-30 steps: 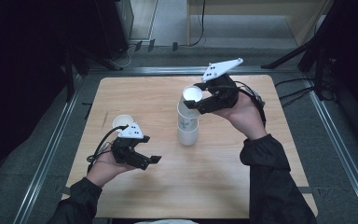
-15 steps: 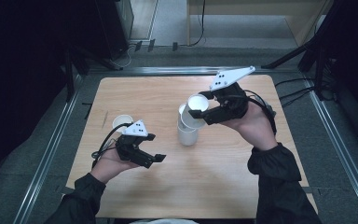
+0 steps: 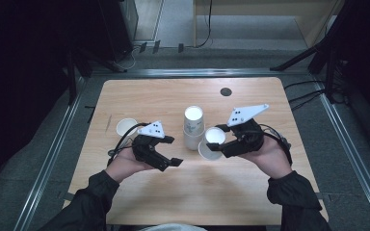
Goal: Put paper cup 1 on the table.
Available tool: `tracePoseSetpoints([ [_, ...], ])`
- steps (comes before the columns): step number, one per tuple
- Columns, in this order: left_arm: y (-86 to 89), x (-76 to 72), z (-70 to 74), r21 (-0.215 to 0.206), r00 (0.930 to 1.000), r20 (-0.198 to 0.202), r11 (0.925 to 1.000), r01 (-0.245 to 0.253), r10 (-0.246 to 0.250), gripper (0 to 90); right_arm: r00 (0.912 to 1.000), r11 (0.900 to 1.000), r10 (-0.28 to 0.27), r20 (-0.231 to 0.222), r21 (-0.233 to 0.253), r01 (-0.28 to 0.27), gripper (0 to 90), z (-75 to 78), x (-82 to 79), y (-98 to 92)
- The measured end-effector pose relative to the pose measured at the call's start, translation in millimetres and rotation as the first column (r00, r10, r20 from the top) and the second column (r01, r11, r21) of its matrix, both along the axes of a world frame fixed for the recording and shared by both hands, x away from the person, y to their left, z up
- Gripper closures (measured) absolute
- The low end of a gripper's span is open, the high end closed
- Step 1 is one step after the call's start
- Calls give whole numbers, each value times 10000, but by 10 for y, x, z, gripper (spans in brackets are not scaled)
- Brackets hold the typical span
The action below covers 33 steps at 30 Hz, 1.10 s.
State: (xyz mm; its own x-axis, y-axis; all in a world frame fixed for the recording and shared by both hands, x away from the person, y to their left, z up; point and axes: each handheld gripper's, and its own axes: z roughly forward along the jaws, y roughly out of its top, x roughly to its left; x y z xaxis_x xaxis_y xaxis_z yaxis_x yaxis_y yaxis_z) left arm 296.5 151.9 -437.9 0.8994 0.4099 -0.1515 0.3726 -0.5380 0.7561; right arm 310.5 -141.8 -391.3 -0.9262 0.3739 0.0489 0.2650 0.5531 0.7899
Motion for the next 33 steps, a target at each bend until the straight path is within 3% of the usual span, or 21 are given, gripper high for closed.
tracePoseSetpoints([
  [7,-31,-28,-23,-2,9998,-9,9998,199,-199,136,9992,9996,224,-337,-178,-230,351,-291,-74,8],
  [10,-41,-41,-54,-47,9997,-69,9998,214,-215,136,9976,9983,576,-384,149,-571,351,-360,-77,52],
  [19,-46,-105,-98,-567,9991,-378,9982,189,-211,128,9921,9903,1165,-458,821,-1125,352,-356,-47,190],
  [25,13,-166,-96,-907,9989,-434,9958,108,-148,124,9804,9748,1921,-436,1238,-1854,352,-342,-49,395],
  [33,61,-240,-121,-938,9988,-486,9956,54,-100,120,9676,9585,2451,-604,1648,-2325,354,-317,-47,550],
])
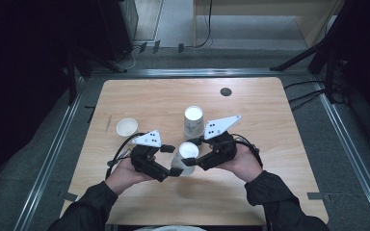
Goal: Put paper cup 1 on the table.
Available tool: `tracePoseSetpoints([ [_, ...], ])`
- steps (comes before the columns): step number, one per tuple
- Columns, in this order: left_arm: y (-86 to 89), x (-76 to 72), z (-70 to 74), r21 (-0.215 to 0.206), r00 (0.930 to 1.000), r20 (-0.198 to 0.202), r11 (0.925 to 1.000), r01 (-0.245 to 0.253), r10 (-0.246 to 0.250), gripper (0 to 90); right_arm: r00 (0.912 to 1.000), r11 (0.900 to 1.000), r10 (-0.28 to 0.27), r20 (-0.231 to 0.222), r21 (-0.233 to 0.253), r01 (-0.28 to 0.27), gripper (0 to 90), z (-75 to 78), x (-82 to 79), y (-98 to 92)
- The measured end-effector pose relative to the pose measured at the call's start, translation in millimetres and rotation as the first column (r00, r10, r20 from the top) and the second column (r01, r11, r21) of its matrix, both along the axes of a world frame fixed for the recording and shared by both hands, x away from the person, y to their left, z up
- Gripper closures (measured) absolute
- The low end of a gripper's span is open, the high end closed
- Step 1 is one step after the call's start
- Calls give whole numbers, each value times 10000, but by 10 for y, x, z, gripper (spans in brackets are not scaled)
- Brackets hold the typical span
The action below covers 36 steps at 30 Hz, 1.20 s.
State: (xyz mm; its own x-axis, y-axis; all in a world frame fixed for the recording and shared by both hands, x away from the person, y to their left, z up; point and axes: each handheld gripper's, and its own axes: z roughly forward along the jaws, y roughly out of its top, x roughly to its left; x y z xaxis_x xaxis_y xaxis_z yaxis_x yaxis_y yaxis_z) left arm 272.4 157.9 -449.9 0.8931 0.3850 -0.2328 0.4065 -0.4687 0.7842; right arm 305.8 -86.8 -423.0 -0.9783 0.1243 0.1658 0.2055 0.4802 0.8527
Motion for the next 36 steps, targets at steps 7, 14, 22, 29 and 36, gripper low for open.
tracePoseSetpoints([
  [7,-4,-48,-16,38,10000,37,10000,-13,13,119,9988,9980,345,-340,535,-327,354,37,15,89],
  [14,21,-58,-16,-41,9999,150,10000,-82,83,127,9974,9944,648,-318,862,-619,355,76,-29,147],
  [22,8,-101,2,-10,9980,605,9998,188,-187,216,9972,9941,659,-360,882,-625,354,77,-36,141],
  [29,-11,-122,2,182,9969,735,9994,286,-299,266,9968,9948,717,-360,753,-689,354,60,-40,157],
  [36,-20,-125,2,345,9967,757,9990,279,-304,284,9961,9952,736,-484,682,-702,350,45,-30,158],
])
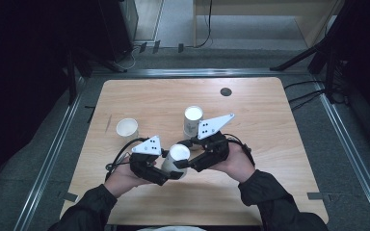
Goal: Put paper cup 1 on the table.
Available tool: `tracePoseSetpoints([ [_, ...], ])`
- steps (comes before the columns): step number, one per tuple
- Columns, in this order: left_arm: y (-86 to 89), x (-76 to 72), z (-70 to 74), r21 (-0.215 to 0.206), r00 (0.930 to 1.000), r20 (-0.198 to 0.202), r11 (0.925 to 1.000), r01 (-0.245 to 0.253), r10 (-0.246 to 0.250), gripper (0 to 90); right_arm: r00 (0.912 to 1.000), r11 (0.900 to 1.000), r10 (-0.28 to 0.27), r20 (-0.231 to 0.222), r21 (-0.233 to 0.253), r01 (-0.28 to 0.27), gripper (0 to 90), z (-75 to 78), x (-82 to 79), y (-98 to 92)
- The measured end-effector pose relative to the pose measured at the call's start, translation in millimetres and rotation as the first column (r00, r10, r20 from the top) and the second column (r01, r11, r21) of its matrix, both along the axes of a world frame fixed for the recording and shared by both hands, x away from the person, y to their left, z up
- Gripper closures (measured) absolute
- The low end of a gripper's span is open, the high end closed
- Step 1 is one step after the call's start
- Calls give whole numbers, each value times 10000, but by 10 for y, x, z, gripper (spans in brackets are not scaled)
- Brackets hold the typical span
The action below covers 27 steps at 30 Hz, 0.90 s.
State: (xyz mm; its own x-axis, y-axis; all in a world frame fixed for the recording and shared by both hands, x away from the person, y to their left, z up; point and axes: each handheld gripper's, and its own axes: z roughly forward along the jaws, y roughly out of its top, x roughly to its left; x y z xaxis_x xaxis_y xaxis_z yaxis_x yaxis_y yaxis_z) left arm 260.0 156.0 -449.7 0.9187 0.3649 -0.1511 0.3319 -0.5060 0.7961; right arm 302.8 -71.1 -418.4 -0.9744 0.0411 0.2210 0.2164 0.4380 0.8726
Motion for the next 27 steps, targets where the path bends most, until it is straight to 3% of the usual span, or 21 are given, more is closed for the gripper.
tracePoseSetpoints([
  [5,15,13,3,220,10000,25,9997,-50,50,284,9999,9998,-73,-73,-210,71,293,-44,24,-2],
  [7,31,25,3,379,10000,57,9992,-82,80,284,9997,9987,-197,175,-463,205,196,-76,18,2],
  [13,64,68,6,835,9999,-30,9964,-114,117,284,9986,9957,-206,479,-888,248,217,-120,-11,-15],
  [16,51,78,-6,1434,10000,12,9896,59,-61,284,9980,9928,-135,611,-1180,206,236,-158,-28,-16],
  [19,36,86,-6,1755,9996,4,9841,271,-276,283,9976,9888,-137,678,-1473,236,236,-204,-41,-18],
  [20,13,96,-7,2163,9992,153,9758,324,-366,284,9976,9860,-141,680,-1646,252,237,-238,-41,-17],
  [21,13,96,-7,2163,9992,153,9758,324,-366,284,9975,9851,-174,683,-1697,288,237,-252,-43,-17],
  [23,-25,95,-26,2732,9980,440,9615,312,-449,284,9977,9847,-198,645,-1717,306,237,-264,-46,-14],
  [24,-66,93,-52,3198,9969,566,9469,330,-539,284,9974,9828,-200,694,-1816,324,236,-283,-55,-12],
  [25,-66,93,-52,3198,9969,566,9469,330,-539,284,9974,9828,-200,694,-1816,324,236,-283,-55,-12],
  [27,-100,96,-71,3523,9957,631,9350,409,-674,284,9973,9804,-201,700,-1944,334,237,-299,-72,-10],
])
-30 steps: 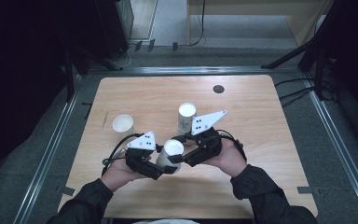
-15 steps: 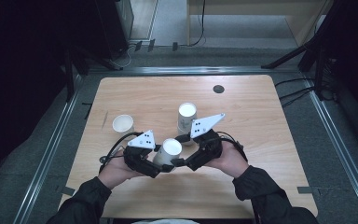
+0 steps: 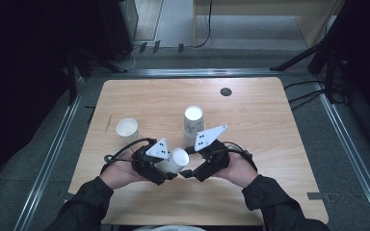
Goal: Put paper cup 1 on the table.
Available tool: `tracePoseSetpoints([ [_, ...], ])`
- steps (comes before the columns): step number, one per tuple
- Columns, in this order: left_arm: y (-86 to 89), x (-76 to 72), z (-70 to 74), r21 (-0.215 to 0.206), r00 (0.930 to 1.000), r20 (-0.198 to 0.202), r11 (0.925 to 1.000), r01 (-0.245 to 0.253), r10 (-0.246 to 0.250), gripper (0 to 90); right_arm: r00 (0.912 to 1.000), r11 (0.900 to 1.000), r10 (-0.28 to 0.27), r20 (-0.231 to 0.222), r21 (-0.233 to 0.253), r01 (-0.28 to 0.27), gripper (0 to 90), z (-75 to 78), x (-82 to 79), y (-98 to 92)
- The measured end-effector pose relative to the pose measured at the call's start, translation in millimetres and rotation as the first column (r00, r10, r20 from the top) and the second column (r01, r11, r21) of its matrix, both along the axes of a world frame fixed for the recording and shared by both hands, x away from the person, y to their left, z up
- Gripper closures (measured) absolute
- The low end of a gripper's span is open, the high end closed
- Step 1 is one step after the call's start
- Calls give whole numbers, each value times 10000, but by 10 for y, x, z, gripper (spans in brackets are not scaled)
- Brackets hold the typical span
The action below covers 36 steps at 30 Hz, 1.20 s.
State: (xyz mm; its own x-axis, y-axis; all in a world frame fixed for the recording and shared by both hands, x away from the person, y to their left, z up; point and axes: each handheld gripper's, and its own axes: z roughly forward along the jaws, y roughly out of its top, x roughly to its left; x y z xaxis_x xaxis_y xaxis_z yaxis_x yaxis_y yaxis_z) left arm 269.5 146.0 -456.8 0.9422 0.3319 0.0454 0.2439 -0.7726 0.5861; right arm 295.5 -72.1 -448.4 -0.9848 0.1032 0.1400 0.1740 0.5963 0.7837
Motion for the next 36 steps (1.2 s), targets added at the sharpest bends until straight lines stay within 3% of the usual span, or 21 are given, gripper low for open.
tracePoseSetpoints([
  [3,-42,15,-18,246,9997,-203,9996,153,-148,285,9999,9998,-4,100,-180,5,237,-30,-13,-6],
  [6,-88,43,-46,487,9953,-859,9976,483,-440,285,9999,9996,-66,144,-280,70,246,-56,-13,-31],
  [9,-148,46,-76,734,9901,-1233,9944,759,-665,285,10000,9995,-37,30,-303,37,261,-64,-18,-42],
  [13,-203,42,-89,848,9863,-1440,9920,933,-805,283,9999,9993,92,-66,-368,-95,273,-88,-33,-36],
  [28,-231,-2,-63,725,9860,-1247,9901,1199,-1103,272,9982,9963,558,-214,-638,-570,349,-111,-66,41],
  [32,-229,-4,-52,502,9909,-979,9939,980,-928,155,9987,9973,482,-132,-545,-489,349,-91,-51,17],
  [36,-202,13,-38,197,9908,-1052,9960,874,-849,121,9996,9988,247,-103,-421,-251,349,-64,-25,-36],
])
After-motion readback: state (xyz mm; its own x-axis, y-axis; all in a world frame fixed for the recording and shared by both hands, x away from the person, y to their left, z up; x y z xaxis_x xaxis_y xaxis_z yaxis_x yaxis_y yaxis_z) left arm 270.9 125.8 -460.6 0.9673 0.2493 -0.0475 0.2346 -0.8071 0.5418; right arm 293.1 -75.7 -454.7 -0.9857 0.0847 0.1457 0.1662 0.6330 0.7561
